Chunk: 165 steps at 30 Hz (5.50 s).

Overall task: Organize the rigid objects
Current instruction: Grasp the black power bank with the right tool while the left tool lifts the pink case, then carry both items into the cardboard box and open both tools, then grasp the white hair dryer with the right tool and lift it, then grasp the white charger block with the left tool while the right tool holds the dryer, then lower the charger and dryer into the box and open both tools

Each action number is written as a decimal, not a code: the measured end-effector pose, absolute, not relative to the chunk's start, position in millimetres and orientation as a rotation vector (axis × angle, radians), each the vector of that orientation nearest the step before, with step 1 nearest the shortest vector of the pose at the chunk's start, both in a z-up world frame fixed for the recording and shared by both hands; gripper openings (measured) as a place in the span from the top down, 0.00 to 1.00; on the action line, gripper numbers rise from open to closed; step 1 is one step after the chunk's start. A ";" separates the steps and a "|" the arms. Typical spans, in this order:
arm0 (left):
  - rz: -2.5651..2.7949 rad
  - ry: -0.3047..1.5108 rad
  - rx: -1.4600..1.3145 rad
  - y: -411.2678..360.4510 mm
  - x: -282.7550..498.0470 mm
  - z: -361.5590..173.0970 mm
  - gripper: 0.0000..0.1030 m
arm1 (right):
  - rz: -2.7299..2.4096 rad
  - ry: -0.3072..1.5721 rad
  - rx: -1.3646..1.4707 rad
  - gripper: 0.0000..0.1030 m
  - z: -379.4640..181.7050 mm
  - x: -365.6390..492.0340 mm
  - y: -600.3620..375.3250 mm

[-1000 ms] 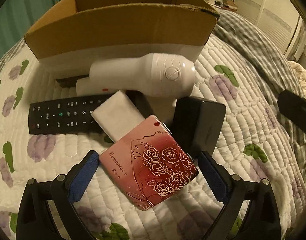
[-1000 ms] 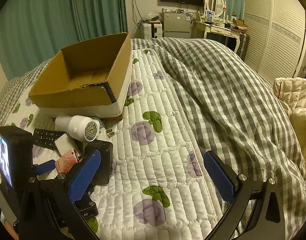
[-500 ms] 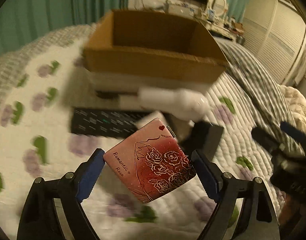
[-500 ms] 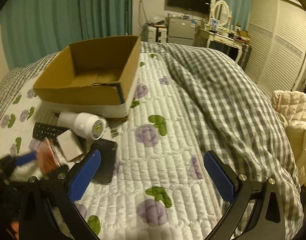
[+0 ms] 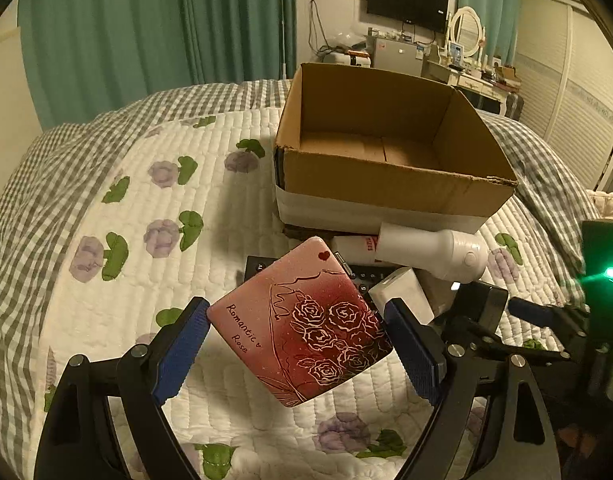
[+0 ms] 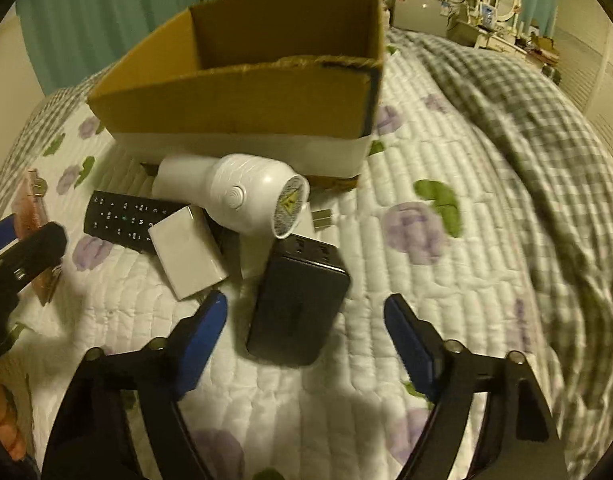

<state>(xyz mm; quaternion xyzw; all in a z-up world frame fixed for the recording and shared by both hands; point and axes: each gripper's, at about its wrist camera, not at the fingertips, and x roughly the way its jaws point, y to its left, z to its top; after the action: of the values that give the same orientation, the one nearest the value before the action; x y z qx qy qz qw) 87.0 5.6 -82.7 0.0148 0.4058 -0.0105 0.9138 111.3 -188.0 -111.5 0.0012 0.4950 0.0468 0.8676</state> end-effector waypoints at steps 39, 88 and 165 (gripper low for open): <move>-0.060 0.676 0.219 -44.4 233.8 3.6 0.14 | 0.266 0.741 -0.119 0.58 71.9 249.1 -167.5; -0.017 0.750 0.137 6.5 105.2 -31.8 0.11 | 0.242 0.909 -0.199 0.27 -14.7 113.0 -174.1; -0.053 0.831 0.093 -48.3 124.7 29.2 0.58 | 0.200 0.882 -0.124 0.58 52.9 108.2 -203.3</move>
<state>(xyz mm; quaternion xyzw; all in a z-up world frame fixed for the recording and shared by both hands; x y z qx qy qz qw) 124.7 -48.3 29.2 0.0451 0.4033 -0.0257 0.9136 108.2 -203.3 52.9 -0.0600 0.4258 0.0966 0.8977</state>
